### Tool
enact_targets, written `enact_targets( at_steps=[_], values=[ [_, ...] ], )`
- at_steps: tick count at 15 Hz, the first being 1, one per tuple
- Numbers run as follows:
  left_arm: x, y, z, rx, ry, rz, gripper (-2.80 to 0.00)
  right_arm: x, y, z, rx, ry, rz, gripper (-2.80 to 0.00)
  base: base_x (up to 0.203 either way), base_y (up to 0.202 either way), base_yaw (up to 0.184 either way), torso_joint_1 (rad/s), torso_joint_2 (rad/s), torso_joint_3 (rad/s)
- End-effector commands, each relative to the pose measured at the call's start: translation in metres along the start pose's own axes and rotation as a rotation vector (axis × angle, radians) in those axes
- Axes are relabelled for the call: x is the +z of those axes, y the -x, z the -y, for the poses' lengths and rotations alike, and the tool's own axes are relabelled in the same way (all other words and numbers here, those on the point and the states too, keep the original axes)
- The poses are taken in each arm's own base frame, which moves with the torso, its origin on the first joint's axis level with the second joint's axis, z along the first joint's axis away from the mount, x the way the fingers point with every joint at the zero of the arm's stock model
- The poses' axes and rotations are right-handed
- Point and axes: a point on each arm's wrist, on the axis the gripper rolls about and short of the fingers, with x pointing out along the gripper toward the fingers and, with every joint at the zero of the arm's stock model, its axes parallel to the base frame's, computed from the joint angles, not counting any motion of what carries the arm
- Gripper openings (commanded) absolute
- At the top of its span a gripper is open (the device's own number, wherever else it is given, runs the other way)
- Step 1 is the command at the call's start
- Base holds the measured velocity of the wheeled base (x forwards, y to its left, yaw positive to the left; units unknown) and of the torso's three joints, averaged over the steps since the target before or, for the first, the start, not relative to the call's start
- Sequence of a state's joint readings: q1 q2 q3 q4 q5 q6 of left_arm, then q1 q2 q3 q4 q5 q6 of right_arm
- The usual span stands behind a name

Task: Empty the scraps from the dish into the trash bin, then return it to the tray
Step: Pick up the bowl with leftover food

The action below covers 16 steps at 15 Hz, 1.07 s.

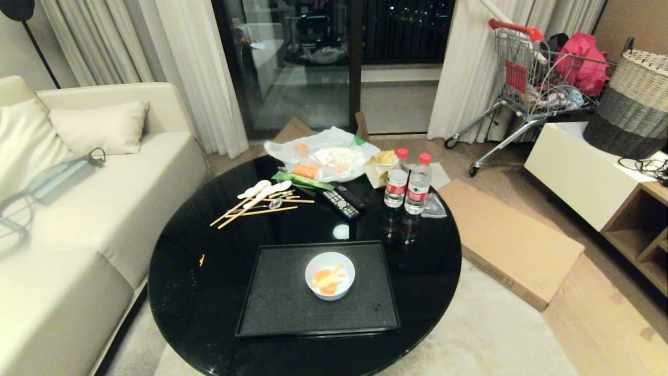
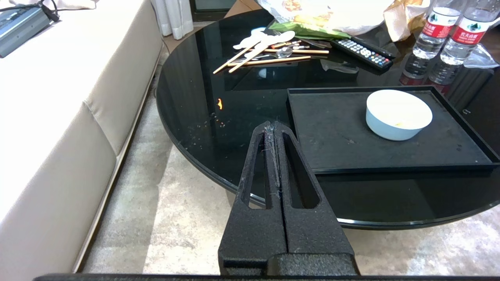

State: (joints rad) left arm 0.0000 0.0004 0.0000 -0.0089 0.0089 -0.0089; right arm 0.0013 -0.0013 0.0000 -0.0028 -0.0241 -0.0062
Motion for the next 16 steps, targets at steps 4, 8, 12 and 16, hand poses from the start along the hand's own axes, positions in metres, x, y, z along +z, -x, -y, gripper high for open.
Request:
enact_targets(
  at_steps=[4, 8, 12, 16],
  values=[
    [0.000, 0.000, 0.000, 0.000, 0.000, 0.001, -2.80, 0.001, -0.001, 0.000, 0.004, 0.049, -0.014, -2.80, 0.000, 0.000, 0.000, 0.000, 0.00, 0.000],
    [0.000, 0.000, 0.000, 0.000, 0.000, 0.001, -2.80, 0.025, -0.019, -0.002, 0.104, 0.083, -0.057, -2.80, 0.000, 0.000, 0.000, 0.000, 0.00, 0.000],
    [0.000, 0.000, 0.000, 0.000, 0.000, 0.001, -2.80, 0.071, -0.057, -0.010, 0.379, 0.137, -0.111, -2.80, 0.000, 0.000, 0.000, 0.000, 0.00, 0.000],
    [0.000, 0.000, 0.000, 0.000, 0.000, 0.001, -2.80, 0.094, -0.113, -0.029, 0.574, 0.219, -0.236, -2.80, 0.000, 0.000, 0.000, 0.000, 0.00, 0.000]
  ],
)
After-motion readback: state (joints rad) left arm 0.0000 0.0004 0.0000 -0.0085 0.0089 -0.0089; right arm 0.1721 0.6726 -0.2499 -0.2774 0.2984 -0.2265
